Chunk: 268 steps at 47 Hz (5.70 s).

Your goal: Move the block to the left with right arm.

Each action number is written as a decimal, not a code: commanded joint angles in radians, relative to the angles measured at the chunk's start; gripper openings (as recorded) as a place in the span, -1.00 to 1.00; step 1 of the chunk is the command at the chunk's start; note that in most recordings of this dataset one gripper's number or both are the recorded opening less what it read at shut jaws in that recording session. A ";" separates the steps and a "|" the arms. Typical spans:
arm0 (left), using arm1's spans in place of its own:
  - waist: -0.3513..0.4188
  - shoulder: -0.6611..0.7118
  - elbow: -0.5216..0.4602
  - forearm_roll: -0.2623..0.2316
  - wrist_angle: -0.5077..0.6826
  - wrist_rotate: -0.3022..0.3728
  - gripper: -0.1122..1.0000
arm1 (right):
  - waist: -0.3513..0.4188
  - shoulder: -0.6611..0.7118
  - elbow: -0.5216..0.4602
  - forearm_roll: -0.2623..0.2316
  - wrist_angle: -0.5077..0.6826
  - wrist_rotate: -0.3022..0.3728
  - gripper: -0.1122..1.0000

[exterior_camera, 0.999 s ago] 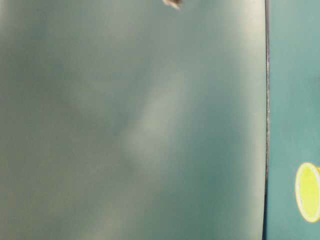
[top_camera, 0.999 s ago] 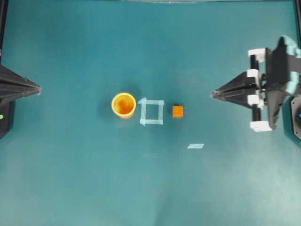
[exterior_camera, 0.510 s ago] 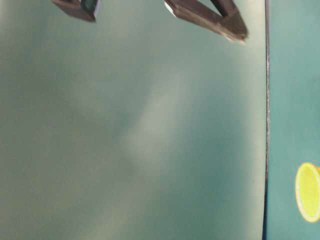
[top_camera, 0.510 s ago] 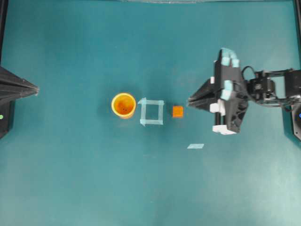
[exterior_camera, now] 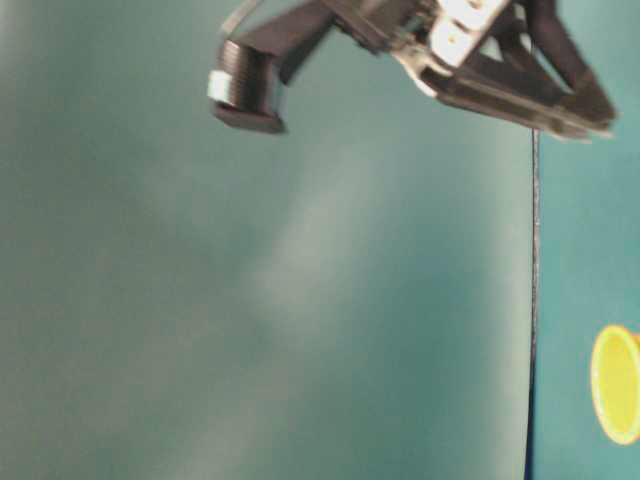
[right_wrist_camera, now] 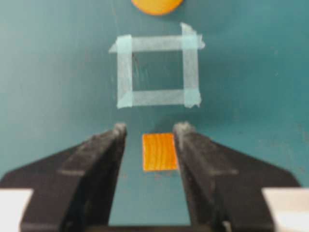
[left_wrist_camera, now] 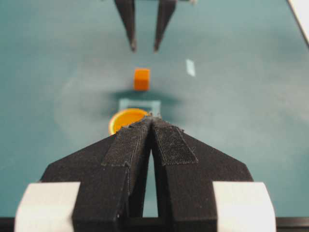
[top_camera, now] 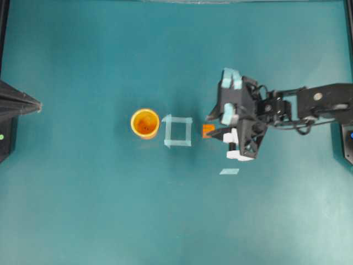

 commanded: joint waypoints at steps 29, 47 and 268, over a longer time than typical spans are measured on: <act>0.002 -0.002 -0.035 0.003 0.034 0.002 -0.80 | -0.002 0.114 -0.011 -0.023 -0.009 -0.003 0.14; 0.002 -0.002 -0.035 0.002 0.038 0.005 -0.80 | -0.002 0.137 -0.017 -0.023 -0.018 -0.003 0.14; 0.002 -0.018 -0.044 0.003 0.110 0.003 -0.80 | 0.026 0.568 -1.163 -0.176 0.295 0.006 -0.05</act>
